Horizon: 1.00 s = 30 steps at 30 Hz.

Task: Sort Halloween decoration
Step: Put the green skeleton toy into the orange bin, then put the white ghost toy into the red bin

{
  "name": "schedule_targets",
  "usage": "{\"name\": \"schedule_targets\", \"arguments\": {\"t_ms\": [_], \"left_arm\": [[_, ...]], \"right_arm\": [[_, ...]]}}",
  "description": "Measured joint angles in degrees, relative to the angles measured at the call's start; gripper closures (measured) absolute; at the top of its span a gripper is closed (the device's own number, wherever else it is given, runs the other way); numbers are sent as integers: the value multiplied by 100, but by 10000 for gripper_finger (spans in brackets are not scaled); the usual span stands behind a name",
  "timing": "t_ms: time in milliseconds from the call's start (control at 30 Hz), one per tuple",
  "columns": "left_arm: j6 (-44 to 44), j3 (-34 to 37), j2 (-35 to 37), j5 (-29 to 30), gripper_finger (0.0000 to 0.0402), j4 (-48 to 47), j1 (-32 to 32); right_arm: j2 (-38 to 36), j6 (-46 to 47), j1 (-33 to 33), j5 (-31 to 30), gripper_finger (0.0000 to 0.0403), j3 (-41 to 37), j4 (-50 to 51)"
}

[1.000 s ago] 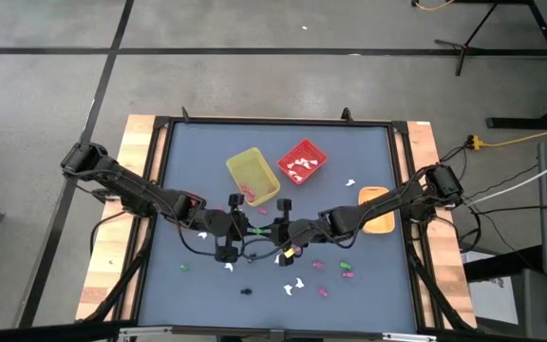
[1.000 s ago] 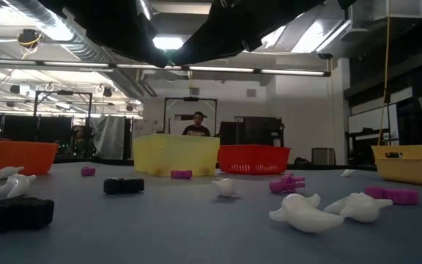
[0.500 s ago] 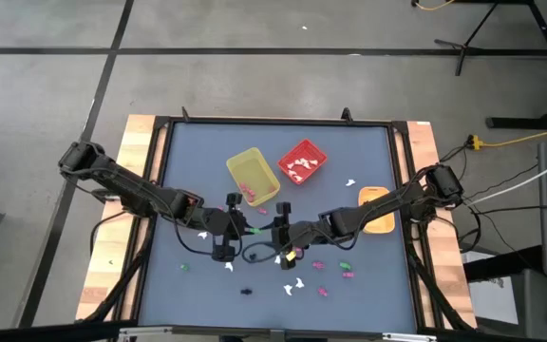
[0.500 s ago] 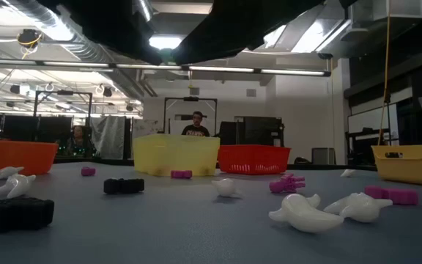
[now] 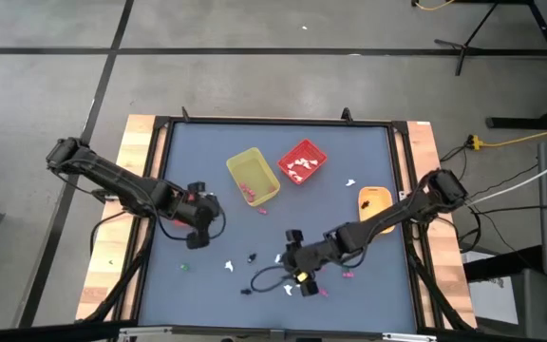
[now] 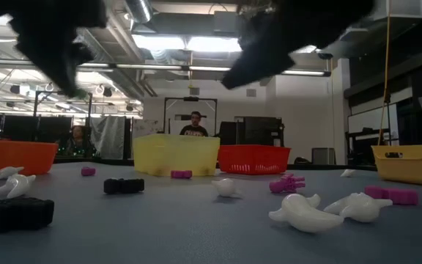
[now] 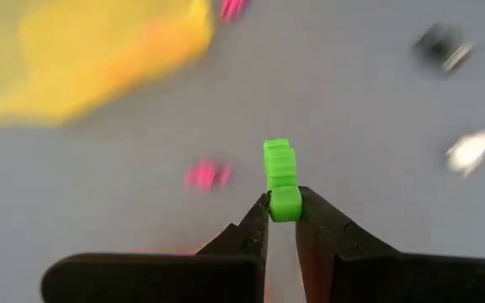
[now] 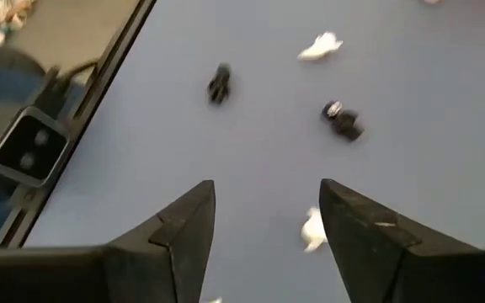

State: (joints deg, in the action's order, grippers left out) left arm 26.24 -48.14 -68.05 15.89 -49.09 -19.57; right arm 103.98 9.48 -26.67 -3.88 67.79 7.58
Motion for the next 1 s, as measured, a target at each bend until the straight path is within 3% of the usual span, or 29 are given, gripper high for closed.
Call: {"name": "schedule_targets", "arguments": {"t_ms": [200, 367, 700, 1000], "left_arm": [[780, 2, -104, -7, 379, -1656, 0], [1106, 2, -96, 52, 379, -2272, 0], [1429, 2, -98, 443, 330, -2288, 4], [1433, 2, -98, 443, 294, -2176, 4]], "right_arm": [[0, 78, -285, 2, 190, 0, 219], [0, 78, -349, 0, 190, 0, 347], [0, 78, -338, 168, 190, 0, 664], [0, 0, -340, 804, 190, 0, 808]]}}
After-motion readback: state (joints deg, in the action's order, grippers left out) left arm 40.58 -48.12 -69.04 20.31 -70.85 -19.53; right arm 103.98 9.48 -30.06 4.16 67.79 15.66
